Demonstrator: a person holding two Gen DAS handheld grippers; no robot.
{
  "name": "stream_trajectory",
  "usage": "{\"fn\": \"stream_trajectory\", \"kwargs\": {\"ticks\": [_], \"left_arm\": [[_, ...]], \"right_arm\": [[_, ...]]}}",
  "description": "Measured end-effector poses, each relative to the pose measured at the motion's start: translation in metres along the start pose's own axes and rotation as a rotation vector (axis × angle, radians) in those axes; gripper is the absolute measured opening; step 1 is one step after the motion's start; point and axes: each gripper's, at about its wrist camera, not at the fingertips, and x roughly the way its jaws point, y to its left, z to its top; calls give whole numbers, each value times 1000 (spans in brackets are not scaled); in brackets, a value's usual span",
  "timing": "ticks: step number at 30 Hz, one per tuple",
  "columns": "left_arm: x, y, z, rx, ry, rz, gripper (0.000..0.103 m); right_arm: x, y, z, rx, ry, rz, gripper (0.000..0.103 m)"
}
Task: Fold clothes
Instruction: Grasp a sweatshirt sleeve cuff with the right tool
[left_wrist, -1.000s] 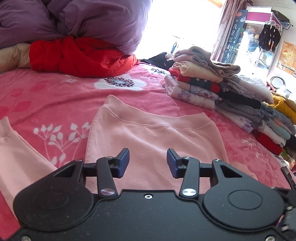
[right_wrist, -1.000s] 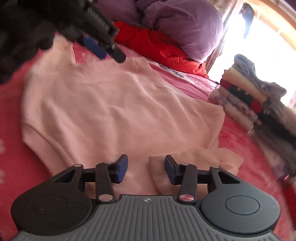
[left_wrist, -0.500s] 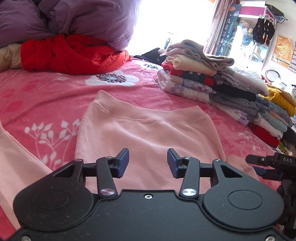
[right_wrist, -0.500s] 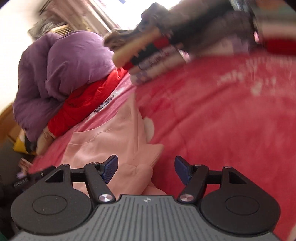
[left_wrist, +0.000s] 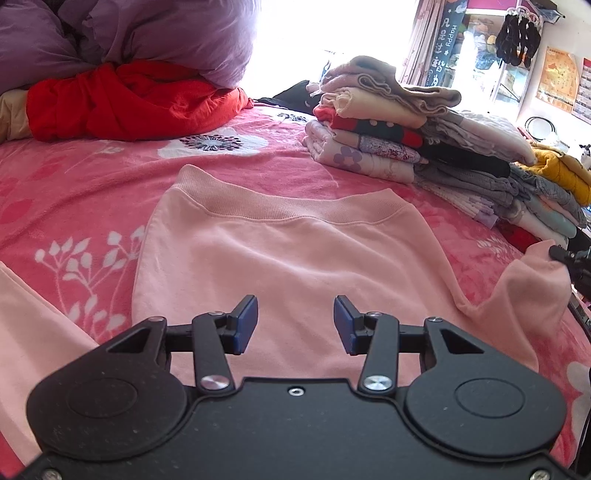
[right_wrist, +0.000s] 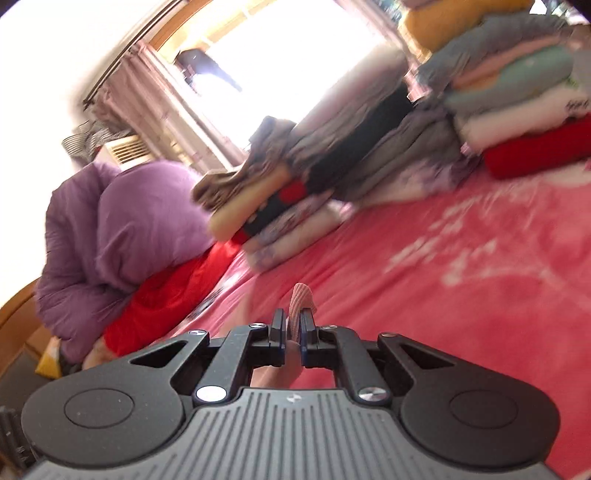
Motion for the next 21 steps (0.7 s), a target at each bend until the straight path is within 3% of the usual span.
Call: {"fn": "stream_trajectory", "kwargs": {"ticks": [6, 13, 17, 20, 21], "left_arm": [[5, 0, 0, 5, 11, 7, 44], [8, -1, -3, 25, 28, 10, 44], [8, -10, -2, 58, 27, -30, 44], [3, -26, -1, 105, 22, -139, 44], [0, -38, -2, 130, 24, -198, 44]], "right_arm": [[-18, -43, 17, 53, -115, -136, 9], [-10, -68, 32, 9, -97, -209, 8], [-4, -81, 43, 35, -59, -211, 8], [5, -89, 34, 113, 35, -204, 19], [8, -90, 30, 127, 64, -215, 42]]}}
